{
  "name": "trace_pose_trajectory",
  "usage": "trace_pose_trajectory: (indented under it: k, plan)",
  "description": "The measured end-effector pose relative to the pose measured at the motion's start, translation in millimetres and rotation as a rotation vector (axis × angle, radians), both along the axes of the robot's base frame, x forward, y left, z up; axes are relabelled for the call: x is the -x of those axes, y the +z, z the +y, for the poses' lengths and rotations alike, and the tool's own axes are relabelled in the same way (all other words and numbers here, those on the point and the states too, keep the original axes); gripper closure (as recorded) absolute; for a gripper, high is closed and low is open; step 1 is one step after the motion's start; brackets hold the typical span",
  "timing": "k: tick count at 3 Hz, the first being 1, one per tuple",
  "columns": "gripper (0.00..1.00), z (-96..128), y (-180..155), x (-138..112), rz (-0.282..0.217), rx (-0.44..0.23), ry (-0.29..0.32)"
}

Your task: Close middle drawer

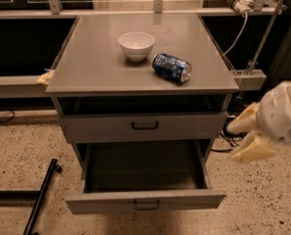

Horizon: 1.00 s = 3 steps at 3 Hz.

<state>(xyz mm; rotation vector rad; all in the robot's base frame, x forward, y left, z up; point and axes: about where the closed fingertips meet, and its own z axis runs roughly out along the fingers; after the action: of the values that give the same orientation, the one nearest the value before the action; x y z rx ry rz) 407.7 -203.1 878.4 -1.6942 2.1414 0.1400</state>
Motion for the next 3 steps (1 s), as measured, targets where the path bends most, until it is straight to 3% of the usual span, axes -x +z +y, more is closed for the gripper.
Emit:
trace_pose_trajectory:
  k: [1,2,3]
  plan:
    - [0.74,18,-103,12,0.064,-0.146,0.031]
    - [0.97,19,-151,20,0.104,-0.164,0.014]
    - [1.00,19,-149,20,0.101,-0.161,0.015]
